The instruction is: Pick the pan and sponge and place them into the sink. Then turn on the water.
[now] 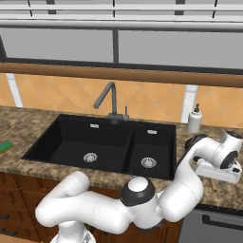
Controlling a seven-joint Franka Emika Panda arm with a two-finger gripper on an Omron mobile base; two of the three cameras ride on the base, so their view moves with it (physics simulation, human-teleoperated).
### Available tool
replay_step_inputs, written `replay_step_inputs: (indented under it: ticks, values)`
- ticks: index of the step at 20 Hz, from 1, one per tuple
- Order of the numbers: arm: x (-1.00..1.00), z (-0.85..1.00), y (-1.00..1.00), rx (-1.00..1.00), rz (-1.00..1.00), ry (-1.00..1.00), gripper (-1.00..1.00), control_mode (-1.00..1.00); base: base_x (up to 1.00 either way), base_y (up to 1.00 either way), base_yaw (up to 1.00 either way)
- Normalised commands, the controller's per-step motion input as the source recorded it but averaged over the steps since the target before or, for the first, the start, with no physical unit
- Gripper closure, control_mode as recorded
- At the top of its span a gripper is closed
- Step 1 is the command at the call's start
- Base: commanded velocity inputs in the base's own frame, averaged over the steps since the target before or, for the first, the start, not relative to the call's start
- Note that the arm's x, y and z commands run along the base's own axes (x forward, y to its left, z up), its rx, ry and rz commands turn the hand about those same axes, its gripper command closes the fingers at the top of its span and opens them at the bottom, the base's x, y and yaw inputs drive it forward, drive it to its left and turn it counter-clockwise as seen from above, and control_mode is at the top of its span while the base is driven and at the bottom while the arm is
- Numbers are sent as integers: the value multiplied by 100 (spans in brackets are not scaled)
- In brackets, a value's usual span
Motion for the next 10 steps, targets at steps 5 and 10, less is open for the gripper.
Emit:
replay_step_inputs:
  ticks: [5,10]
  values:
    - [0,-30,0,0,0,0,100,-100,0,0,0]
    - [0,0,0,0,0,0,100,-100,0,0,0]
